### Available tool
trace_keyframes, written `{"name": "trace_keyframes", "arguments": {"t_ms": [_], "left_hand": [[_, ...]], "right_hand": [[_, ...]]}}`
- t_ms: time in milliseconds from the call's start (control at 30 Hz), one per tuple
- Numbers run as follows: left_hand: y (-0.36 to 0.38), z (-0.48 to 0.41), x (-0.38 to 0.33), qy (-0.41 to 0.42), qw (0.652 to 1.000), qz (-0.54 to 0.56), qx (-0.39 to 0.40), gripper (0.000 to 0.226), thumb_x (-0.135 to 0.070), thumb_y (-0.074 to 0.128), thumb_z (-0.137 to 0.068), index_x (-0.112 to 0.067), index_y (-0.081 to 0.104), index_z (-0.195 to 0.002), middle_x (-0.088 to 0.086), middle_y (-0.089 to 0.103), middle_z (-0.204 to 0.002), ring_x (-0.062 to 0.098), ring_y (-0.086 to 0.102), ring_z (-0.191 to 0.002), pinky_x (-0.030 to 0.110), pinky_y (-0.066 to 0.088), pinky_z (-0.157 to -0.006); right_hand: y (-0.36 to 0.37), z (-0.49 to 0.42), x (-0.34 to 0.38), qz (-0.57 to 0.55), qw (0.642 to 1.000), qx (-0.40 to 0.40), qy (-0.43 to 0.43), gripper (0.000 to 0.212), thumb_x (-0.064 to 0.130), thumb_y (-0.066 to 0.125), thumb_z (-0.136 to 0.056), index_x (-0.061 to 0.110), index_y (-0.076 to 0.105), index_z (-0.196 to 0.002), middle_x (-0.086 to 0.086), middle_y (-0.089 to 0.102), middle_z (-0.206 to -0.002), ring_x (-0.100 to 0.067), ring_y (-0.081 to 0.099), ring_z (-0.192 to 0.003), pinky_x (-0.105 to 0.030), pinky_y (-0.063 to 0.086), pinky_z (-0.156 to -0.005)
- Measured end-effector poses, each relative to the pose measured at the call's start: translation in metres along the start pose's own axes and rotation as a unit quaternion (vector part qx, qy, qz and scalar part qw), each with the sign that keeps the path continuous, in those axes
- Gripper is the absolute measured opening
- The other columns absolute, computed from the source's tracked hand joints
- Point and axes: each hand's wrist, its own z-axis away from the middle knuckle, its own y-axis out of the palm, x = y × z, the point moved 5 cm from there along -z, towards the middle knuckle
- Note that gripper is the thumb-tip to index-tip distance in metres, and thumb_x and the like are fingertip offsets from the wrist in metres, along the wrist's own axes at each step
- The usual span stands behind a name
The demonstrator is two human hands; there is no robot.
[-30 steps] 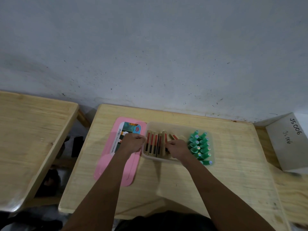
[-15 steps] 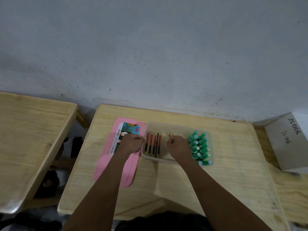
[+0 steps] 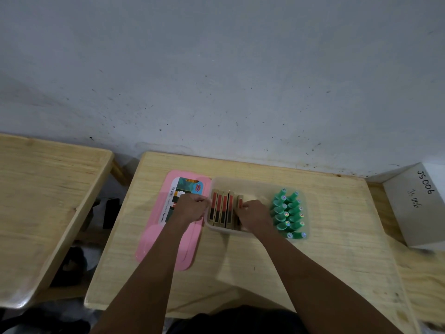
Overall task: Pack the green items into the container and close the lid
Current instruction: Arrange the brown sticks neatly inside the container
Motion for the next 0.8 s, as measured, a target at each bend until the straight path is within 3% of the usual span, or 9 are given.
{"name": "trace_keyframes", "arguments": {"t_ms": [133, 267, 367, 467, 600, 800], "left_hand": [[0.000, -0.001, 0.000, -0.003, 1.000, 0.004, -0.002, 0.016, -0.016, 0.064, -0.089, -0.005, 0.069, -0.099, 0.004, 0.062, -0.081, 0.017, 0.058, -0.070, 0.039, 0.057, -0.081], [0.000, -0.001, 0.001, -0.004, 1.000, 0.004, 0.001, 0.015, -0.017, 0.064, -0.089, -0.005, 0.069, -0.098, 0.003, 0.062, -0.080, 0.017, 0.057, -0.070, 0.037, 0.056, -0.079], [0.000, -0.002, 0.001, -0.009, 1.000, 0.008, 0.001, 0.016, -0.017, 0.064, -0.089, -0.005, 0.069, -0.099, 0.003, 0.061, -0.080, 0.016, 0.056, -0.071, 0.035, 0.055, -0.078], [0.000, 0.000, 0.000, -0.013, 1.000, 0.011, 0.005, 0.010, -0.017, 0.065, -0.089, -0.008, 0.068, -0.093, 0.006, 0.063, -0.088, 0.019, 0.060, -0.077, 0.036, 0.058, -0.080], [0.001, 0.002, -0.001, -0.011, 1.000, 0.000, 0.003, 0.005, -0.017, 0.064, -0.089, -0.014, 0.067, -0.086, 0.009, 0.065, -0.099, 0.029, 0.066, -0.093, 0.045, 0.059, -0.083], [0.002, 0.007, -0.005, 0.000, 1.000, -0.010, -0.027, 0.005, -0.015, 0.063, -0.088, -0.014, 0.067, -0.084, 0.011, 0.066, -0.098, 0.030, 0.066, -0.092, 0.048, 0.059, -0.083]], "right_hand": [[0.006, -0.001, 0.007, -0.027, 0.998, 0.049, -0.041, 0.032, 0.025, 0.049, -0.097, 0.008, 0.075, -0.097, -0.013, 0.073, -0.093, -0.024, 0.064, -0.079, -0.031, 0.047, -0.071], [0.002, 0.002, 0.004, -0.037, 0.996, 0.046, -0.065, 0.030, 0.018, 0.046, -0.098, 0.010, 0.073, -0.105, -0.012, 0.073, -0.099, -0.027, 0.065, -0.088, -0.027, 0.041, -0.067], [-0.004, 0.009, 0.006, -0.073, 0.992, 0.053, -0.086, 0.031, 0.019, 0.046, -0.100, 0.017, 0.068, -0.122, -0.010, 0.072, -0.110, -0.025, 0.065, -0.096, -0.029, 0.046, -0.077], [-0.008, 0.013, 0.006, -0.091, 0.989, 0.063, -0.100, 0.030, 0.019, 0.047, -0.099, 0.015, 0.068, -0.122, -0.011, 0.071, -0.112, -0.026, 0.065, -0.102, -0.032, 0.050, -0.084], [-0.008, 0.017, 0.006, -0.087, 0.987, 0.083, -0.110, 0.030, 0.015, 0.049, -0.098, 0.016, 0.068, -0.121, -0.013, 0.070, -0.111, -0.030, 0.065, -0.095, -0.039, 0.054, -0.082], [-0.010, 0.021, 0.007, -0.111, 0.984, 0.071, -0.120, 0.035, 0.013, 0.049, -0.098, 0.018, 0.060, -0.131, -0.002, 0.063, -0.116, -0.019, 0.059, -0.098, -0.039, 0.053, -0.088]]}}
